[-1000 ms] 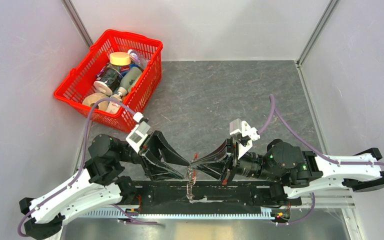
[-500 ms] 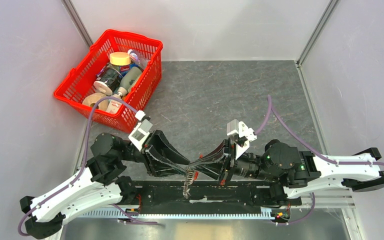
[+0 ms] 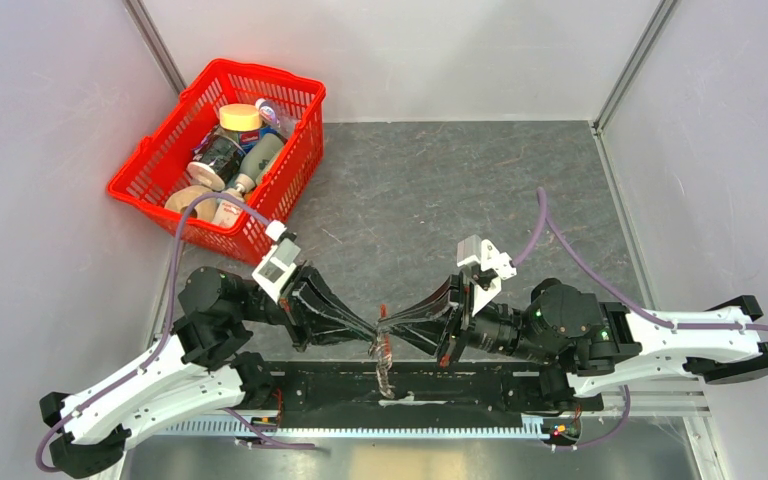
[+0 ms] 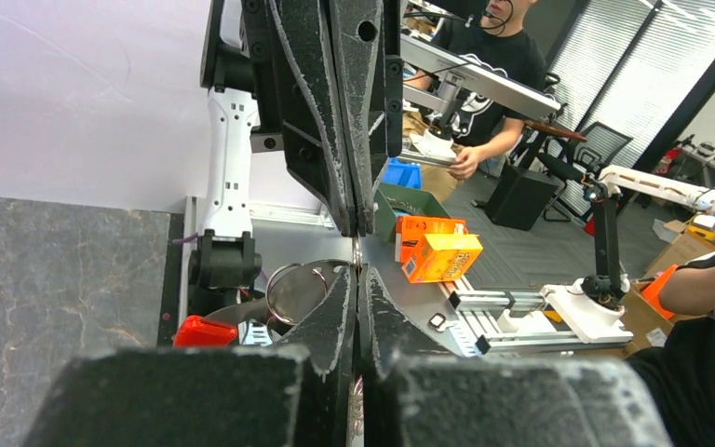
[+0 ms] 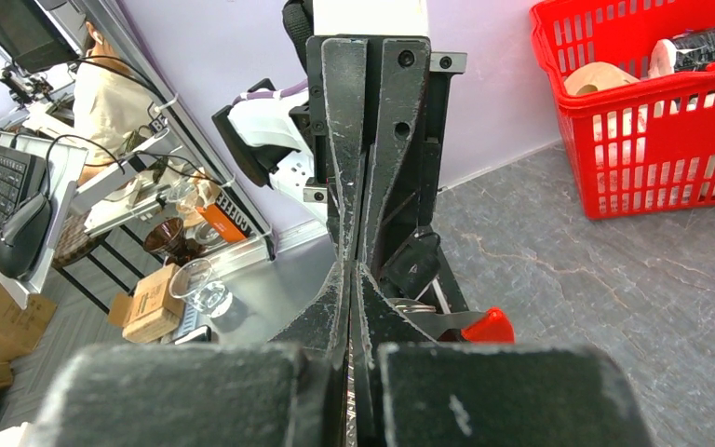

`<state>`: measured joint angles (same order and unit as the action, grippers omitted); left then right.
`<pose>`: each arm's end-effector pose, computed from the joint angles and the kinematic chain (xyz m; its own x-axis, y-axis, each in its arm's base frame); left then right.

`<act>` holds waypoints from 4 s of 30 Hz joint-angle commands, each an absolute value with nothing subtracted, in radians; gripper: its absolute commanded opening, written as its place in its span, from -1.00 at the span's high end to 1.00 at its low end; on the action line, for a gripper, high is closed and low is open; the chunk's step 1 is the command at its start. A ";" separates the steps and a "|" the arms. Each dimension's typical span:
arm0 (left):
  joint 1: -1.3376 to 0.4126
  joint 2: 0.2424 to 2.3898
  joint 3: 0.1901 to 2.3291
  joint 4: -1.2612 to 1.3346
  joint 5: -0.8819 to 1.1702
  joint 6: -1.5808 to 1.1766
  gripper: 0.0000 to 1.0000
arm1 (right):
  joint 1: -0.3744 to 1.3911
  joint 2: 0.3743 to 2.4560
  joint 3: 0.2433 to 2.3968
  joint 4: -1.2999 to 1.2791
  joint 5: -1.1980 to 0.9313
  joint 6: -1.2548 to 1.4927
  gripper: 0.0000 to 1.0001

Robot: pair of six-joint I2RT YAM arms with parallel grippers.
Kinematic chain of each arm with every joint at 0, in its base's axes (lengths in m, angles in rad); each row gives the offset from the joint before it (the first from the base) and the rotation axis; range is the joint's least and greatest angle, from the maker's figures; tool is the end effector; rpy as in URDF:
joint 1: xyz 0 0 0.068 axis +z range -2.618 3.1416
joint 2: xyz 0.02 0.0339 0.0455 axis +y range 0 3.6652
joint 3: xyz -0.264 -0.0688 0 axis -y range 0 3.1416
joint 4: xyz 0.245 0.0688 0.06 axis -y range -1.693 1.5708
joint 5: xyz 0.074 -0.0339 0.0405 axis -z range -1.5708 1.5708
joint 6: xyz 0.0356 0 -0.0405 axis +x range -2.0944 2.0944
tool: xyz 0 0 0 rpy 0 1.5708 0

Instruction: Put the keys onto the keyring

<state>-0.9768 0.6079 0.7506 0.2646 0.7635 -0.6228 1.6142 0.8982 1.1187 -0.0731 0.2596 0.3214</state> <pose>0.0517 -0.1205 0.3980 -0.3764 -0.1956 -0.9056 0.9042 -0.2904 -0.3131 0.0009 0.1889 0.4481 -0.3146 0.2061 -0.9266 -0.9246 0.1545 0.3482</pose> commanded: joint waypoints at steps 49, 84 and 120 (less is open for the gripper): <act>-0.976 0.741 0.865 0.006 1.035 -0.579 0.96 | 1.600 1.070 1.551 -0.839 0.164 0.448 0.11; -0.977 0.718 0.845 0.006 1.022 -0.560 0.96 | 1.530 1.149 1.543 -0.739 -0.026 0.507 0.64; -0.977 0.673 0.835 -0.041 0.908 -0.529 0.29 | 1.525 1.049 1.457 -0.614 0.009 0.447 1.00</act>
<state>-0.9768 0.6701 0.8188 -0.0338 0.9287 -0.5667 1.5272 1.0676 1.4590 -0.6876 0.0082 0.4648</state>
